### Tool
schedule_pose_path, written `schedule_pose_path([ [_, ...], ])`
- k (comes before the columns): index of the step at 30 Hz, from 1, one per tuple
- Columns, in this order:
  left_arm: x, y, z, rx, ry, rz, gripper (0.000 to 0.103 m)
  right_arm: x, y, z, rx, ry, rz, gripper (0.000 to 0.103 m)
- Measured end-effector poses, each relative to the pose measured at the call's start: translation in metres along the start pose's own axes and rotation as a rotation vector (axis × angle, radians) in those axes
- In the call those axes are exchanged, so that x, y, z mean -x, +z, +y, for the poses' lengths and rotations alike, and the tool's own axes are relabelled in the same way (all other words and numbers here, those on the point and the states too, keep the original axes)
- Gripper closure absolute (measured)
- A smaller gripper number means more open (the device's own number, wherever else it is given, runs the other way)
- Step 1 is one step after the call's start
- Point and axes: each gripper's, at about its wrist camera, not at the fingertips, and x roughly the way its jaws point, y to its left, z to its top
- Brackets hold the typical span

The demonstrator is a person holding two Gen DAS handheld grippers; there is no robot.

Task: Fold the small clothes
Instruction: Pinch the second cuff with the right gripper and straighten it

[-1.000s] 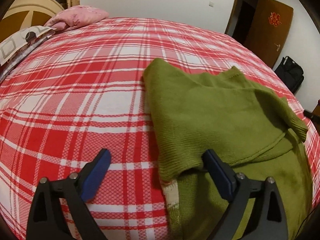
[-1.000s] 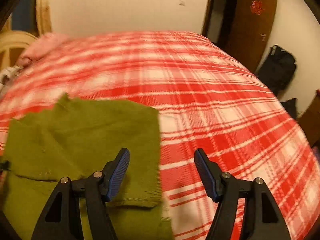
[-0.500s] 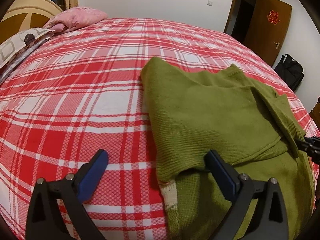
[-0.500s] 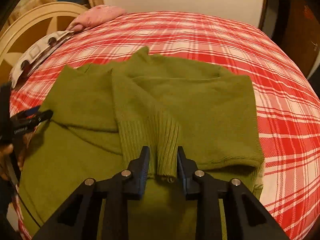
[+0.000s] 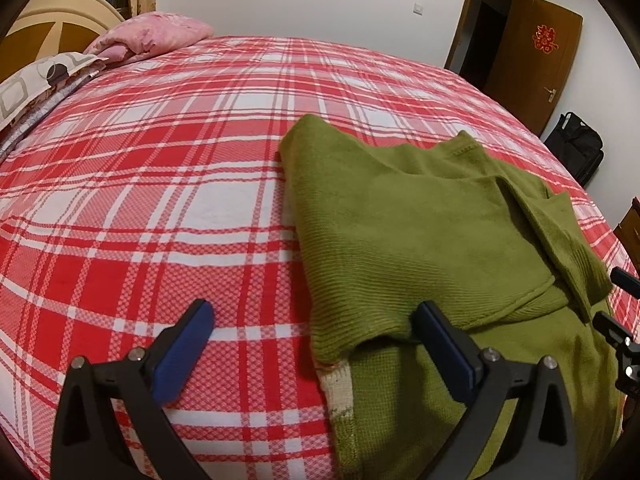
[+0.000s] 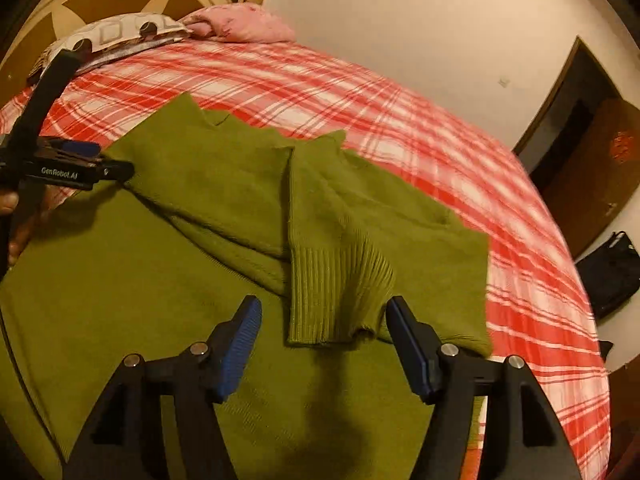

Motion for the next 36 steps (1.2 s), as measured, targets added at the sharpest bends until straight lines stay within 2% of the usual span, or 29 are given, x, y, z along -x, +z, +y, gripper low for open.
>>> schedule_pose_path([
  [1, 0.0, 0.0, 0.0, 0.0, 0.0, 0.001, 0.0, -0.002, 0.0, 0.003, 0.016, 0.022, 0.013, 0.037],
  [3, 0.0, 0.0, 0.0, 0.002, -0.002, 0.0, 0.0, -0.015, -0.003, 0.009, 0.051, 0.001, 0.068, 0.038],
  [4, 0.0, 0.001, 0.0, 0.003, -0.003, 0.0, 0.0, -0.021, -0.005, 0.008, 0.042, -0.007, 0.089, 0.042],
  [5, 0.0, 0.001, 0.0, 0.006, -0.007, -0.001, 0.0, -0.028, -0.006, 0.004, 0.02, 0.0, 0.11, 0.048],
  [6, 0.0, 0.0, 0.0, 0.008, -0.01, -0.003, 0.0, -0.034, -0.008, -0.003, -0.013, 0.013, 0.131, 0.059],
  [8, 0.0, 0.0, 0.0, 0.012, -0.014, -0.005, 0.0, -0.034, -0.007, -0.019, -0.082, 0.042, 0.128, 0.074],
  [9, 0.0, 0.001, 0.0, 0.013, -0.016, -0.006, 0.0, -0.031, -0.005, -0.027, -0.109, 0.063, 0.128, 0.087],
  [10, 0.0, 0.001, 0.0, 0.014, -0.017, -0.005, 0.0, -0.027, -0.002, -0.033, -0.133, 0.081, 0.124, 0.094],
  [13, -0.001, 0.001, 0.0, 0.016, -0.02, -0.006, 0.0, -0.018, 0.005, -0.053, -0.196, 0.136, 0.119, 0.096],
  [16, 0.0, 0.0, 0.001, 0.017, -0.02, -0.007, 0.0, -0.012, 0.013, -0.072, -0.239, 0.11, 0.1, 0.096],
  [18, 0.0, 0.0, 0.001, 0.015, -0.019, -0.006, 0.0, -0.014, 0.017, -0.09, -0.284, 0.042, 0.083, 0.096],
  [20, 0.0, 0.001, 0.002, 0.014, -0.017, -0.005, 0.0, -0.025, 0.022, -0.117, -0.335, -0.085, 0.073, 0.096],
  [22, 0.0, 0.0, 0.002, 0.015, -0.017, -0.006, 0.0, -0.048, 0.021, -0.146, -0.367, -0.197, 0.128, 0.095],
  [24, 0.0, 0.0, 0.002, 0.014, -0.017, -0.006, 0.0, -0.064, 0.011, -0.17, -0.461, -0.176, 0.171, 0.095],
  [25, 0.0, 0.0, 0.002, 0.014, -0.018, -0.006, 0.0, -0.067, 0.003, -0.179, -0.519, -0.141, 0.171, 0.095],
  [28, 0.0, 0.0, 0.002, 0.013, -0.016, -0.005, 0.0, -0.063, -0.008, -0.179, -0.581, 0.004, 0.14, 0.095],
  [29, 0.0, 0.0, 0.002, 0.012, -0.016, -0.005, 0.0, -0.061, -0.01, -0.175, -0.596, 0.064, 0.125, 0.095],
  [30, -0.001, 0.0, 0.002, 0.012, -0.015, -0.004, 0.0, -0.058, -0.012, -0.17, -0.608, 0.116, 0.114, 0.087],
  [31, -0.001, 0.0, 0.002, 0.011, -0.014, -0.004, 0.0, -0.058, -0.013, -0.165, -0.614, 0.162, 0.11, 0.062],
  [33, -0.001, 0.0, 0.003, 0.01, -0.013, -0.003, 0.0, -0.061, -0.012, -0.152, -0.631, 0.24, 0.107, 0.032],
  [34, -0.001, 0.0, 0.003, 0.01, -0.013, -0.003, 0.0, -0.064, -0.009, -0.149, -0.623, 0.24, 0.103, 0.032],
  [36, -0.001, 0.0, 0.002, 0.01, -0.014, -0.004, 0.0, -0.073, -0.003, -0.142, -0.582, 0.17, 0.138, 0.032],
])
